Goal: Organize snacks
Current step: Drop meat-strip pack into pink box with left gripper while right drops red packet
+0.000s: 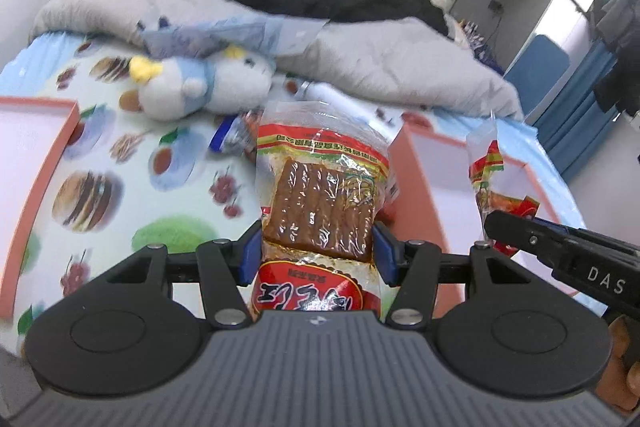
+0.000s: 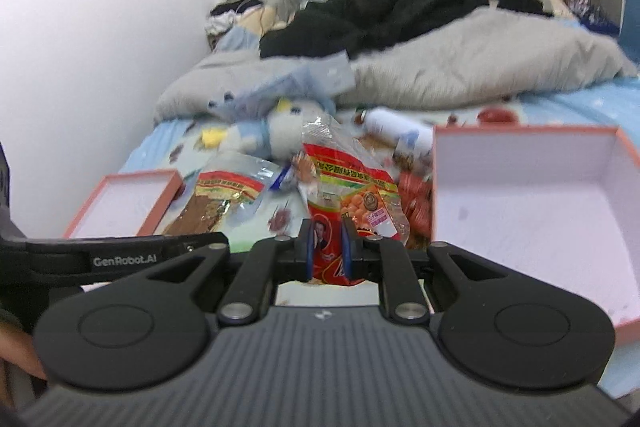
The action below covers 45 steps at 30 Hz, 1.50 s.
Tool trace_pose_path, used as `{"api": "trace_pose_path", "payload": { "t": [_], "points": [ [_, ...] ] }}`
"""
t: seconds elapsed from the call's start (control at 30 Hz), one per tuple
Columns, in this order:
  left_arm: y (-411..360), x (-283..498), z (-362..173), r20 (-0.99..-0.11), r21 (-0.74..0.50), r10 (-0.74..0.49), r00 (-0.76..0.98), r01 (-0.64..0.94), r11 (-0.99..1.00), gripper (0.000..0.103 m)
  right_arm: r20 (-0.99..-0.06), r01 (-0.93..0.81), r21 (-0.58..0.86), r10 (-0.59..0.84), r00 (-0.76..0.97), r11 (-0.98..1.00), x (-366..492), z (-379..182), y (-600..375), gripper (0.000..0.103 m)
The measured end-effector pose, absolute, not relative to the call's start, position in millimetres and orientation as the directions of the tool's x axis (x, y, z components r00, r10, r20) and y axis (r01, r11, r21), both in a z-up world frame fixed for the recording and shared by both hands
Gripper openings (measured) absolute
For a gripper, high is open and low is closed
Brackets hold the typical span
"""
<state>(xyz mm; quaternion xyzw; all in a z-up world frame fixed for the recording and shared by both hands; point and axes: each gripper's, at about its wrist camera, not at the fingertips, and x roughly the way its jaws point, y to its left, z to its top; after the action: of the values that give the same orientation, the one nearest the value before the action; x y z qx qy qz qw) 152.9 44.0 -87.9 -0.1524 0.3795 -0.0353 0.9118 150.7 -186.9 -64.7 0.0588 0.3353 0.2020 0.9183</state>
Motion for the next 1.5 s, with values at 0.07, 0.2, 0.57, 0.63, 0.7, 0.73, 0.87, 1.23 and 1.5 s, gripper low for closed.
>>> {"api": "trace_pose_path", "payload": {
  "t": [0.07, 0.2, 0.57, 0.63, 0.7, 0.73, 0.87, 1.23, 1.5],
  "points": [
    [38, 158, -77, -0.668, -0.301, -0.182, 0.722, -0.039, 0.953, 0.061, -0.578, -0.318, 0.239, 0.398, 0.713, 0.917, 153, -56, -194, 0.017],
    [24, 170, -55, -0.634, -0.327, -0.229, 0.738, 0.012, 0.945, 0.061, -0.547, -0.285, 0.227, 0.365, 0.753, 0.931, 156, -40, -211, 0.017],
    [-38, 201, -11, -0.571, -0.318, -0.311, 0.76, 0.144, 0.937, 0.061, -0.468, -0.188, 0.191, 0.258, 0.845, 0.963, 168, -11, -261, 0.017],
    [-51, 205, -9, -0.568, -0.318, -0.328, 0.755, 0.166, 0.934, 0.061, -0.462, -0.166, 0.176, 0.23, 0.856, 0.97, 170, -12, -270, 0.017],
    [-66, 210, -9, -0.572, -0.31, -0.341, 0.746, 0.188, 0.932, 0.061, -0.468, -0.149, 0.173, 0.214, 0.858, 0.974, 172, -15, -279, 0.017],
    [-72, 212, -10, -0.576, -0.307, -0.345, 0.741, 0.195, 0.931, 0.061, -0.471, -0.142, 0.174, 0.209, 0.857, 0.974, 174, -17, -283, 0.017],
    [-98, 225, -17, -0.595, -0.306, -0.363, 0.717, 0.216, 0.927, 0.061, -0.497, -0.1, 0.178, 0.177, 0.849, 0.979, 181, -31, -304, 0.017],
    [-165, 271, -61, -0.682, -0.291, -0.395, 0.615, 0.266, 0.919, 0.061, -0.592, 0.0, 0.183, 0.11, 0.798, 0.983, 208, -83, -353, 0.017],
    [-208, 309, -110, -0.756, -0.238, -0.381, 0.533, 0.319, 0.917, 0.061, -0.667, 0.045, 0.176, 0.086, 0.74, 0.983, 228, -126, -374, 0.017]
  ]
}}
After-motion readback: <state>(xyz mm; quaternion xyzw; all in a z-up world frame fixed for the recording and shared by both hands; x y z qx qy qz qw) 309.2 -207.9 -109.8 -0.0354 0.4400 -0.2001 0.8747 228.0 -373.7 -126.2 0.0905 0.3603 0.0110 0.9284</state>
